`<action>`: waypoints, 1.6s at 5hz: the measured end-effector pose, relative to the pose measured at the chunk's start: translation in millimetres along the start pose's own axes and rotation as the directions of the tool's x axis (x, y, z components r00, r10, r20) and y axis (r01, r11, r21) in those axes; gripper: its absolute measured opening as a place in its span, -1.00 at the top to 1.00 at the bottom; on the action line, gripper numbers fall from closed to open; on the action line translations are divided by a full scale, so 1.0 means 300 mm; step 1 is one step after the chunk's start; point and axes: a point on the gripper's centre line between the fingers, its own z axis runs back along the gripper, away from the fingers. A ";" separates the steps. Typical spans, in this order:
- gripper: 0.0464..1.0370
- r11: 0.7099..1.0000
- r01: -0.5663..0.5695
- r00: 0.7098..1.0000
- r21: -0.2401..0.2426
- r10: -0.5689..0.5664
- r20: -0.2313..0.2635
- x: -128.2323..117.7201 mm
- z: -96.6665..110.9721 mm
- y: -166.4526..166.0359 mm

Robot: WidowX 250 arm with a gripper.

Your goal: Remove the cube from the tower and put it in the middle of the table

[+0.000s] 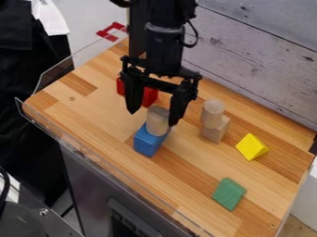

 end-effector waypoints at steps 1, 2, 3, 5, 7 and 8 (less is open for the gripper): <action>-0.79 1.000 0.000 1.000 -0.009 0.000 -0.019 0.008 -0.025 -0.004; -0.40 0.999 -0.030 0.999 -0.018 0.029 -0.022 0.006 -0.035 0.009; 0.06 0.999 -0.044 0.999 -0.021 0.044 -0.022 0.006 -0.036 0.012; 0.07 0.999 -0.036 0.999 0.007 0.036 0.021 0.023 0.030 -0.009; 0.07 0.991 0.062 0.990 0.116 -0.076 0.123 0.029 0.195 -0.140; 0.07 0.986 0.108 0.986 0.128 -0.123 0.111 0.039 0.189 -0.204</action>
